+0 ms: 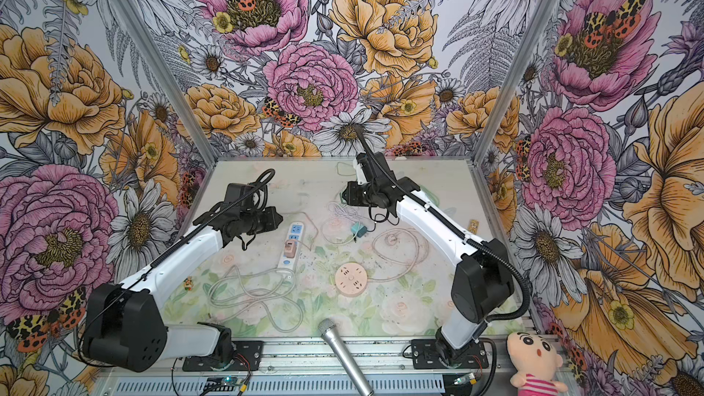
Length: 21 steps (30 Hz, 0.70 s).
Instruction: Insert the plug
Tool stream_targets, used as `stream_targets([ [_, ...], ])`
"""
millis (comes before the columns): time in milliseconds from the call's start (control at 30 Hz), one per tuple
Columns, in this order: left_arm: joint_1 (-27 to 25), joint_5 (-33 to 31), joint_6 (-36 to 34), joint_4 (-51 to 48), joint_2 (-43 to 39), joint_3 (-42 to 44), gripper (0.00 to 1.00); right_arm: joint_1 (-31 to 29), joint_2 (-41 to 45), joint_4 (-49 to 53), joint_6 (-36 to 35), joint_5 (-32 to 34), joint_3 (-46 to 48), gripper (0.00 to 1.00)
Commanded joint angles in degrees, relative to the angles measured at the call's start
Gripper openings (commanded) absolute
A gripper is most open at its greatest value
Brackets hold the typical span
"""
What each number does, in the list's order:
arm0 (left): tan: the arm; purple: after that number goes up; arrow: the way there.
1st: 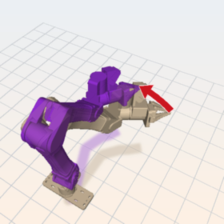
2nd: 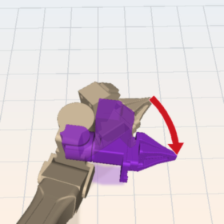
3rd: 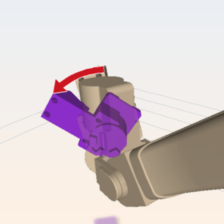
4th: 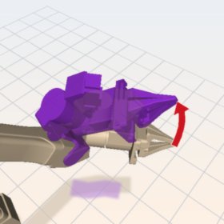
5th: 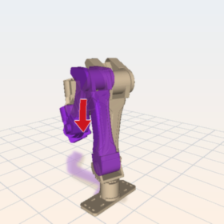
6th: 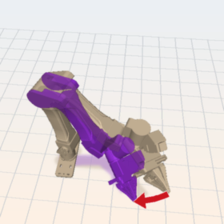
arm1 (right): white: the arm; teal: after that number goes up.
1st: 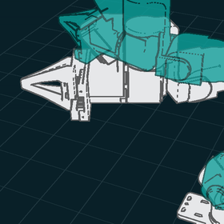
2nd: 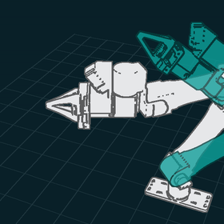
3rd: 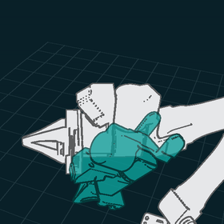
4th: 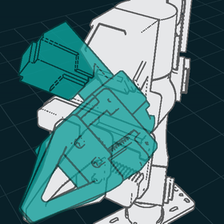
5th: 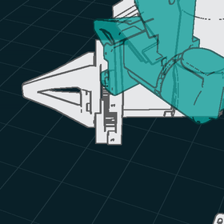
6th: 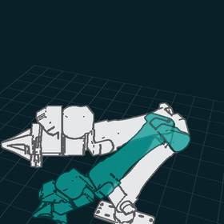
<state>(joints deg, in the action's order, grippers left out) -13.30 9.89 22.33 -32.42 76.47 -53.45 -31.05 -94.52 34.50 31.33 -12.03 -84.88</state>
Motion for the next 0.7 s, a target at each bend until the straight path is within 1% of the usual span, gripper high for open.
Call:
stream_targets([
  [0, 0.37, -6.52, 6.13, -4.84, -0.59, 1.65, 0.11, -1.09, -0.21, -0.7, 1.76, 4.83, -0.15, 0.0],
  [167, 0.4, -7.91, 7.49, -6.6, 2.24, 4.14, 0.1, -2.47, -1.84, -0.84, 2.92, 8.25, -0.9, 0.0],
  [267, 0.3, -7.85, 8.03, -6.36, 3.44, 5.81, 0.09, -2.79, -2.98, -1.17, 4.38, 8.78, -1.12, 0.0],
  [367, -0.06, -6.58, 8.32, -5.42, 4.53, 7.3, 0.09, -3.28, -4.02, -2.05, 5.85, 9.21, -0.94, 0.0],
  [533, -0.41, -4.21, 9.18, -3.25, 5.01, 9.9, 0.08, -4.78, -4.29, -2.67, 7.11, 13.01, -0.94, 0.0],
  [667, -1.29, -1.73, 9.03, -0.67, 5.48, 10.77, 0.07, -5.16, -4.53, -2.68, 8.97, 13.67, -0.84, 0.0],
])
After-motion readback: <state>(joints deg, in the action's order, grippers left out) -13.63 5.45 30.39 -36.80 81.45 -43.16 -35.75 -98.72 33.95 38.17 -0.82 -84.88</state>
